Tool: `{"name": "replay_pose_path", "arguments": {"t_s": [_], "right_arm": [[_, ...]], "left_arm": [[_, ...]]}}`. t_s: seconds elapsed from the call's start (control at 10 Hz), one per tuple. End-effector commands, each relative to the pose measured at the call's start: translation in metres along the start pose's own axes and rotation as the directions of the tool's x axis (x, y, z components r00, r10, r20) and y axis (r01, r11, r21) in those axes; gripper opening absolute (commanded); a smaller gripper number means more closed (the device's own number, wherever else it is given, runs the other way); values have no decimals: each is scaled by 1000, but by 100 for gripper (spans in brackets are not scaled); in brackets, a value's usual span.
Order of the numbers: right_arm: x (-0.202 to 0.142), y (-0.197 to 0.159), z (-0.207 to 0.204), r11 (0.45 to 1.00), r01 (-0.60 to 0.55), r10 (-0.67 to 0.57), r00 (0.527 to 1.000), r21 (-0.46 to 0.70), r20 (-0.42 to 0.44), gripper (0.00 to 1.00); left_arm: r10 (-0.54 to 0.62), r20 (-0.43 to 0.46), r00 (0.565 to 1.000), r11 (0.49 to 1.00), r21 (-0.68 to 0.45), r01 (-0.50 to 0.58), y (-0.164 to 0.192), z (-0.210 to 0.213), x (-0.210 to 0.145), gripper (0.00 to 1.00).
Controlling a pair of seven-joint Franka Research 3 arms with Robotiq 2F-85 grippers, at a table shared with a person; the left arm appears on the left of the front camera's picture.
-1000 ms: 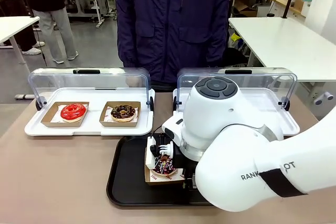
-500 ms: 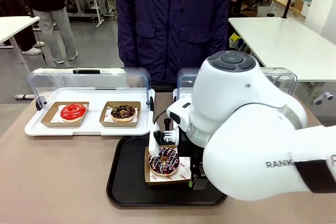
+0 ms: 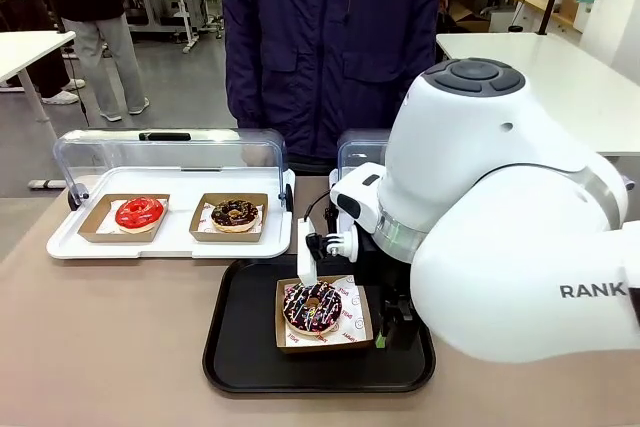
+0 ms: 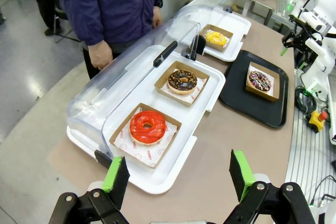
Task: Move the fourth donut from the left to the tray.
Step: Pick up the Paper togo box containing the Donut indicated by the person and place it on the Handle tray.
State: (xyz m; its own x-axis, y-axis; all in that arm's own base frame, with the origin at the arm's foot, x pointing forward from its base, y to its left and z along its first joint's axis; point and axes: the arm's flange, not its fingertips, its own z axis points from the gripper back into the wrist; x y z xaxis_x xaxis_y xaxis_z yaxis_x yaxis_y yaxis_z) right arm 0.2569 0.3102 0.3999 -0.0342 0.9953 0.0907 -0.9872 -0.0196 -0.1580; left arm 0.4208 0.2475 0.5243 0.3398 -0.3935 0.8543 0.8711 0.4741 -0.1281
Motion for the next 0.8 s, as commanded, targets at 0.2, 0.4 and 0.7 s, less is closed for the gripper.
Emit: {"name": "replay_pose_path", "arguments": {"t_s": [0.2, 0.4, 0.7], "right_arm": [[5, 1, -6, 1000, 18, -18, 1000, -9, 3, 100], [5, 1, -6, 1000, 18, -18, 1000, -9, 3, 100], [5, 1, -6, 1000, 18, -18, 1000, -9, 3, 100]], "left_arm": [[-2, 4, 1000, 1000, -4, 2, -2, 1, 1, 100], [-2, 4, 1000, 1000, -4, 2, -2, 1, 1, 100], [-2, 4, 1000, 1000, -4, 2, -2, 1, 1, 100]]}}
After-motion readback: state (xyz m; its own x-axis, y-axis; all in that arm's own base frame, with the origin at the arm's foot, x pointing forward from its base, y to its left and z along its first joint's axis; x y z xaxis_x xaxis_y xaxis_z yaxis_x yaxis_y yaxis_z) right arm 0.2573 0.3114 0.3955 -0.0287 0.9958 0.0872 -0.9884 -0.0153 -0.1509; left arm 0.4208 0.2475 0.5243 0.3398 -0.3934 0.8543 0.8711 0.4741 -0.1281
